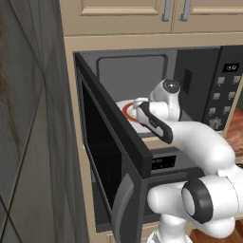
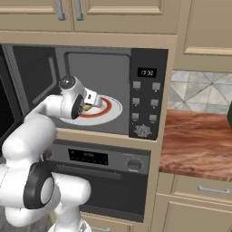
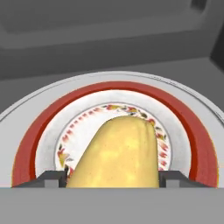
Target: Retrieve the reheated potato from the microwave, then place the potato, cheese, and condiment on the cutting board.
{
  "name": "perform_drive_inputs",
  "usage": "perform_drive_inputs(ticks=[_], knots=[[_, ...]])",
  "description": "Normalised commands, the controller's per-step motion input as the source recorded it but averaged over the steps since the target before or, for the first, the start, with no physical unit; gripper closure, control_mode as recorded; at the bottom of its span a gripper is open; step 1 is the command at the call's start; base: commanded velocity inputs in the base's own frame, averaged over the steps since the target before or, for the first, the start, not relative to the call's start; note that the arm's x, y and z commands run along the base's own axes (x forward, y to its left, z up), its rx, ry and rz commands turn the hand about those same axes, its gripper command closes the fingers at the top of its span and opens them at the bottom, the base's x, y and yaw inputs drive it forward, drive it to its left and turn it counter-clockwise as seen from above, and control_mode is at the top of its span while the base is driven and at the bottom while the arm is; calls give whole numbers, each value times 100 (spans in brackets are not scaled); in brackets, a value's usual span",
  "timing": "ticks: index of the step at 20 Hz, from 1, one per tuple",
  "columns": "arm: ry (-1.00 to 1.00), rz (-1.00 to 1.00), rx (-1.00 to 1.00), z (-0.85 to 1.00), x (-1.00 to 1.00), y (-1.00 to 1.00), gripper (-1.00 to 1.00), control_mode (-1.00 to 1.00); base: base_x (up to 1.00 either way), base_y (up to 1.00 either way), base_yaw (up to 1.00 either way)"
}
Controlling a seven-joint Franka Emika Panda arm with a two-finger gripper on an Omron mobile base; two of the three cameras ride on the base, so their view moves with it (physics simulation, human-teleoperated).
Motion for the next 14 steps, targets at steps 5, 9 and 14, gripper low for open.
perform_drive_inputs(ticks=[5, 9, 14], knots=[[1, 0, 0, 41, -43, 0, 100, -100, 0, 0, 0], [8, 0, 0, 42, -40, 0, 100, -100, 0, 0, 0], [1, 0, 0, 23, -53, 0, 100, -100, 0, 0, 0]])
